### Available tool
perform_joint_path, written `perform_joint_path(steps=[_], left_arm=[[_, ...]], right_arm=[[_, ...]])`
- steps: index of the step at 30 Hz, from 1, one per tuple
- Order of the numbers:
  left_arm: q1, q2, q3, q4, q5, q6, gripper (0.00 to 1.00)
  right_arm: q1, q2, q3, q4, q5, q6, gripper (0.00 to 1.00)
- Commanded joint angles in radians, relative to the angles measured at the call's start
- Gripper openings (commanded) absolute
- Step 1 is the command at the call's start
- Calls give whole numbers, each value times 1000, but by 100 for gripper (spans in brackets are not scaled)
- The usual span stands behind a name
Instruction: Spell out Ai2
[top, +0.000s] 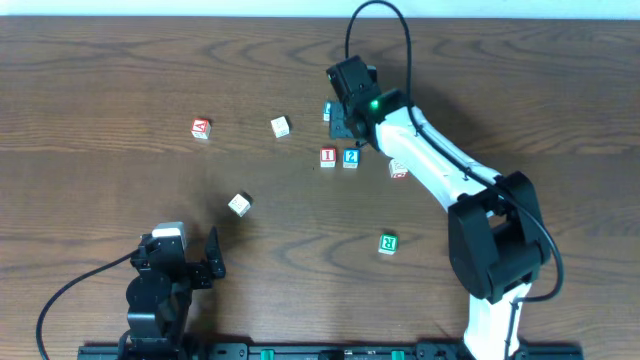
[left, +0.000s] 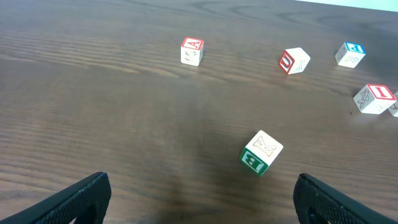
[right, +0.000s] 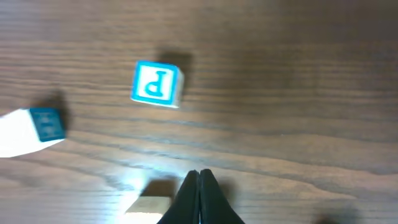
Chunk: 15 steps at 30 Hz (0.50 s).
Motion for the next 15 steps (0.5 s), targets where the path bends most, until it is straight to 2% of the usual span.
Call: perform_joint_path(steps=[1,15], left_arm=[[5,-6,-16,0,3,3,95],[5,-6,-16,0,3,3,95]], right_arm=[[29,8,37,-16,-84,-31,1],[183,20,36,-32,-10,-31,1]])
